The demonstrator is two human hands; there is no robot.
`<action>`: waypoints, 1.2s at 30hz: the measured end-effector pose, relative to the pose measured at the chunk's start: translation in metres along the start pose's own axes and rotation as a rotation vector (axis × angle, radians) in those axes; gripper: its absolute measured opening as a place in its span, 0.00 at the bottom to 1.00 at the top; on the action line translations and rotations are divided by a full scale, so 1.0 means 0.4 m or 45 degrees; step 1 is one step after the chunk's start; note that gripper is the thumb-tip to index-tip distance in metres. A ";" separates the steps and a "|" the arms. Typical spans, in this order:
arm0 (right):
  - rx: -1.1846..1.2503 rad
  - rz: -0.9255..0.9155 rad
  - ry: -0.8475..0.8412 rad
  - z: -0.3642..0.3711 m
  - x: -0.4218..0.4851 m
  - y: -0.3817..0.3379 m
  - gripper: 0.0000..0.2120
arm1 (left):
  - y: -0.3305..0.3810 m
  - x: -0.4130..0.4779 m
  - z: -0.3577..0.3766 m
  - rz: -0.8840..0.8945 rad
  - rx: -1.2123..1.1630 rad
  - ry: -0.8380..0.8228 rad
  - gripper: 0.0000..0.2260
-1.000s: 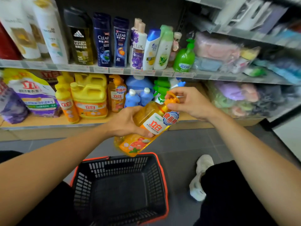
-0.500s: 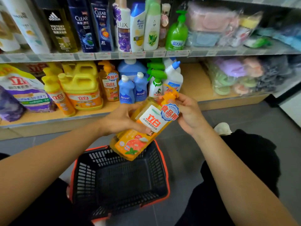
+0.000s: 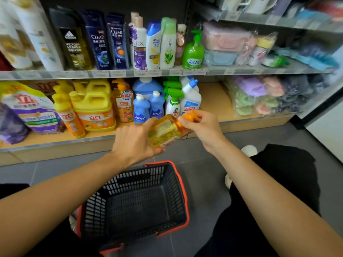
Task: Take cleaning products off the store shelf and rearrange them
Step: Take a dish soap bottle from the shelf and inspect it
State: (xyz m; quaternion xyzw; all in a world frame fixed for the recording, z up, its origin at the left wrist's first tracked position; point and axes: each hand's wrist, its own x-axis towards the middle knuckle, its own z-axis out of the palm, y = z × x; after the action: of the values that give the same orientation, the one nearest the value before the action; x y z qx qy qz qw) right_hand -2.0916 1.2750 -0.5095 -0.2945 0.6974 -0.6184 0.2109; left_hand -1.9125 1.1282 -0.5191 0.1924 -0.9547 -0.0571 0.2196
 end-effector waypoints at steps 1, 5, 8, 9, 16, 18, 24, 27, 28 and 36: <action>-0.026 -0.003 -0.043 -0.005 0.002 -0.009 0.12 | -0.004 -0.003 -0.005 0.003 -0.010 0.019 0.40; -0.111 -0.043 -0.195 -0.022 0.014 -0.052 0.04 | -0.012 -0.008 -0.023 -0.039 -0.045 0.068 0.41; -0.067 -0.076 -0.268 -0.026 0.008 -0.055 0.05 | -0.010 -0.010 -0.034 -0.158 -0.155 -0.008 0.44; -0.003 -0.068 -0.265 -0.023 0.001 -0.049 0.07 | -0.007 -0.011 -0.039 -0.219 -0.225 -0.057 0.45; 0.360 0.168 -0.373 0.039 -0.049 -0.039 0.31 | 0.012 -0.020 -0.054 -0.677 -1.173 -0.233 0.33; 0.315 0.264 -0.459 0.051 -0.054 -0.024 0.31 | 0.012 -0.026 -0.053 -0.729 -1.404 -0.222 0.30; 0.503 0.374 -0.605 0.084 -0.033 0.005 0.28 | 0.019 -0.022 -0.051 -0.718 -1.510 -0.220 0.25; 0.522 0.403 -0.554 0.082 -0.013 0.019 0.27 | 0.008 -0.064 -0.016 -0.860 -1.663 -0.164 0.26; 0.542 0.424 -0.506 0.080 -0.007 0.024 0.26 | 0.004 -0.087 -0.002 -0.934 -1.725 -0.147 0.26; 0.679 0.620 -0.179 0.088 0.036 0.048 0.19 | 0.066 -0.168 0.084 -1.092 -1.764 0.127 0.33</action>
State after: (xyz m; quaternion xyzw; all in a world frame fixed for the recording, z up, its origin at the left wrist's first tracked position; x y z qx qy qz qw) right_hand -2.0821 1.2404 -0.5327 -0.0963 0.5453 -0.6883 0.4685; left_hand -1.8805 1.1796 -0.5709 0.3640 -0.5353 -0.7049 0.2900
